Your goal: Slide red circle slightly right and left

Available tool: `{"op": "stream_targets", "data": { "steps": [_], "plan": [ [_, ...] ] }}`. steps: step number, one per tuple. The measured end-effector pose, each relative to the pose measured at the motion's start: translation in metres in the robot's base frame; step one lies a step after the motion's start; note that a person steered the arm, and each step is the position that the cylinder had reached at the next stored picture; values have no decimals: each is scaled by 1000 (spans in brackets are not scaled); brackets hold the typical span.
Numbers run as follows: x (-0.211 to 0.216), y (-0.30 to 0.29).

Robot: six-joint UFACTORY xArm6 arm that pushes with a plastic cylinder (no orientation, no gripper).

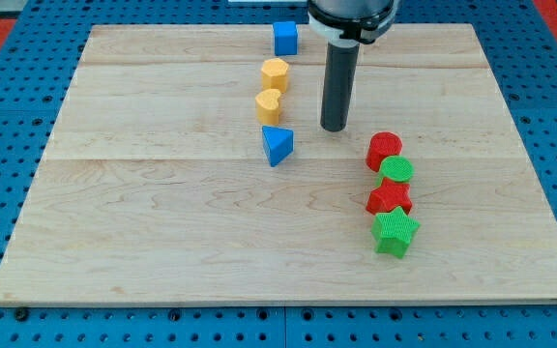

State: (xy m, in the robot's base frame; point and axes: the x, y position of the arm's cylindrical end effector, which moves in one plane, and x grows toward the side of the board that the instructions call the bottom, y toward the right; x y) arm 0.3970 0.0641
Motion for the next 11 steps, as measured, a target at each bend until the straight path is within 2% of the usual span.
{"op": "stream_targets", "data": {
  "steps": [1, 3, 6, 7, 8, 9, 11],
  "plan": [
    [9, -6],
    [32, 17],
    [32, 49],
    [-18, 102],
    [7, 148],
    [52, 143],
    [44, 86]
  ]
}}
